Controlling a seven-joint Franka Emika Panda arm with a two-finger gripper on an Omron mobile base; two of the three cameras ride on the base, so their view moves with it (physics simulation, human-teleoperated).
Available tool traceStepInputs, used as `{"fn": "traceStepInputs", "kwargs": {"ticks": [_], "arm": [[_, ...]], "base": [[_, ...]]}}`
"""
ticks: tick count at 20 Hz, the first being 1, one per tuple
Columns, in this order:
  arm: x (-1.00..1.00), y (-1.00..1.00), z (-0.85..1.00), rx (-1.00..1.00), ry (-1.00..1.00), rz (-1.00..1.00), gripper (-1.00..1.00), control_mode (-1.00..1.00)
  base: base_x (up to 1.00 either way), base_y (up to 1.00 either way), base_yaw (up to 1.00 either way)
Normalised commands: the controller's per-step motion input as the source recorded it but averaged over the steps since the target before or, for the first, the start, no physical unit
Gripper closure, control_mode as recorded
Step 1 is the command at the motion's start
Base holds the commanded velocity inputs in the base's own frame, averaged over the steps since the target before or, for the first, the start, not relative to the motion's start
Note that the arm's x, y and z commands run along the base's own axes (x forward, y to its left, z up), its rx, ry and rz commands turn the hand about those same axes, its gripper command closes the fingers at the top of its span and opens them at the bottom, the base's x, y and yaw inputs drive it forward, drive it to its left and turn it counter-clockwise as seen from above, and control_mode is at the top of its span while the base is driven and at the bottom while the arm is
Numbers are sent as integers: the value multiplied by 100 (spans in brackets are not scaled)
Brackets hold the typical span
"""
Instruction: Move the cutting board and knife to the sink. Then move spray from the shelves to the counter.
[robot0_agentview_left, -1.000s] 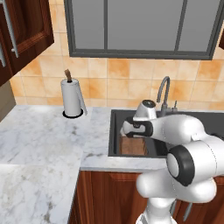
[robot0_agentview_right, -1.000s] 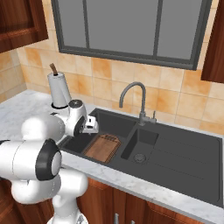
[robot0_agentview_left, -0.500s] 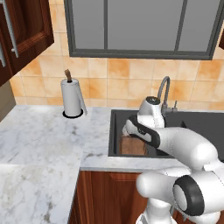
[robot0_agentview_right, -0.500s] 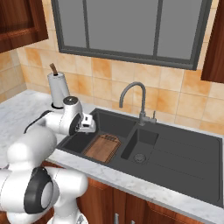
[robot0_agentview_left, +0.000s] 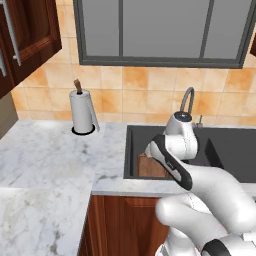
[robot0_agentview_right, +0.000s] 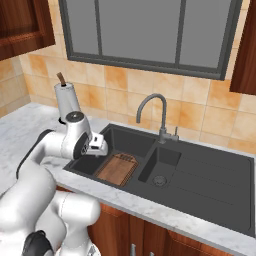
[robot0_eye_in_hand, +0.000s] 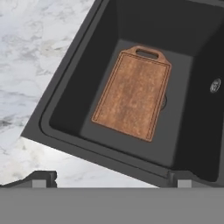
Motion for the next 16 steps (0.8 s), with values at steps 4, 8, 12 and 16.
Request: {"fn": "traceStepInputs", "kwargs": {"ticks": [4,8,12,16], "arm": [[-31,-17,23,0,0,-6,-100,-100],[-35,-9,28,0,0,0,-100,-100],[-37,-15,22,4,-1,0,-100,-100],[-26,-2,15,2,0,0,-100,-100]], "base": [[0,0,0],[0,0,0],[0,0,0],[0,0,0]]}}
